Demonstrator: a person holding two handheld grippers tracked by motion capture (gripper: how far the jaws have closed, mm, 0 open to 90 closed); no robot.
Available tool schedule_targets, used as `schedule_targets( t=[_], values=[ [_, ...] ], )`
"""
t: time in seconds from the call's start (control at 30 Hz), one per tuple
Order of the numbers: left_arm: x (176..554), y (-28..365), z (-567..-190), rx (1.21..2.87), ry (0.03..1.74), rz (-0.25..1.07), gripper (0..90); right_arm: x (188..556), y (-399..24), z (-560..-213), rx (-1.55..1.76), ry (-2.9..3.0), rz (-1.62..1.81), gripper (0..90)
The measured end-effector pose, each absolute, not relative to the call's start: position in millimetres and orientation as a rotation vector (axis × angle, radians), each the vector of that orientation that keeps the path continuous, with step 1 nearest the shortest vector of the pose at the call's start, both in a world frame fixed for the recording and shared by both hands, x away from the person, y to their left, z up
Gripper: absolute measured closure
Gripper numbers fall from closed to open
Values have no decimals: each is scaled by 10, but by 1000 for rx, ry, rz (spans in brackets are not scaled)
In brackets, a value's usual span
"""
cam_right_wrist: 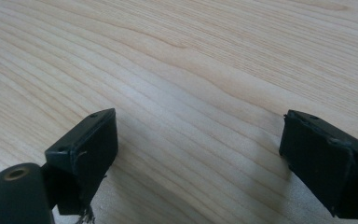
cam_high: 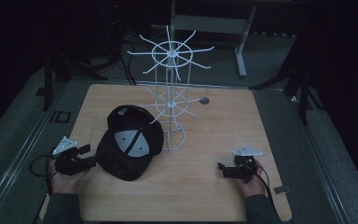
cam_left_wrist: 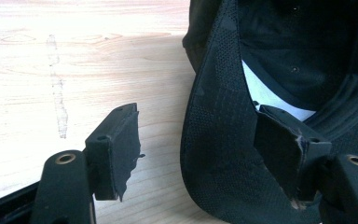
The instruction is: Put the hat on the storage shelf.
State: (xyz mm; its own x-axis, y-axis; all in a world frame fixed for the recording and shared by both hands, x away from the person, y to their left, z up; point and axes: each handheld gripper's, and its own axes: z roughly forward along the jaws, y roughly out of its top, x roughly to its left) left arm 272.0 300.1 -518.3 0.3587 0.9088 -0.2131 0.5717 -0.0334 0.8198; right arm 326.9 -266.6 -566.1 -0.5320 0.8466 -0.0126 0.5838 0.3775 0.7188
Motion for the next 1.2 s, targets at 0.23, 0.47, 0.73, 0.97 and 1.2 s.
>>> schedule_targets(
  t=[0.23,0.47,0.73,0.97,1.2],
  values=[
    [2725,2990,-5192,1746,1339,455,327,3269,-2666,-5661,1243,2263,950,113],
    [2750,2951,-5211,1779,1347,431,317,3269,-2666,-5661,1243,2263,951,112],
    [2775,2908,-5240,1800,1343,419,276,3269,-2665,-5661,1243,2263,951,113],
    [2818,2892,-5271,1810,1338,401,279,3269,-2665,-5661,1244,2263,951,113],
    [2825,2836,-5292,1847,1310,370,303,3269,-2665,-5661,1243,2263,950,113]
  ],
)
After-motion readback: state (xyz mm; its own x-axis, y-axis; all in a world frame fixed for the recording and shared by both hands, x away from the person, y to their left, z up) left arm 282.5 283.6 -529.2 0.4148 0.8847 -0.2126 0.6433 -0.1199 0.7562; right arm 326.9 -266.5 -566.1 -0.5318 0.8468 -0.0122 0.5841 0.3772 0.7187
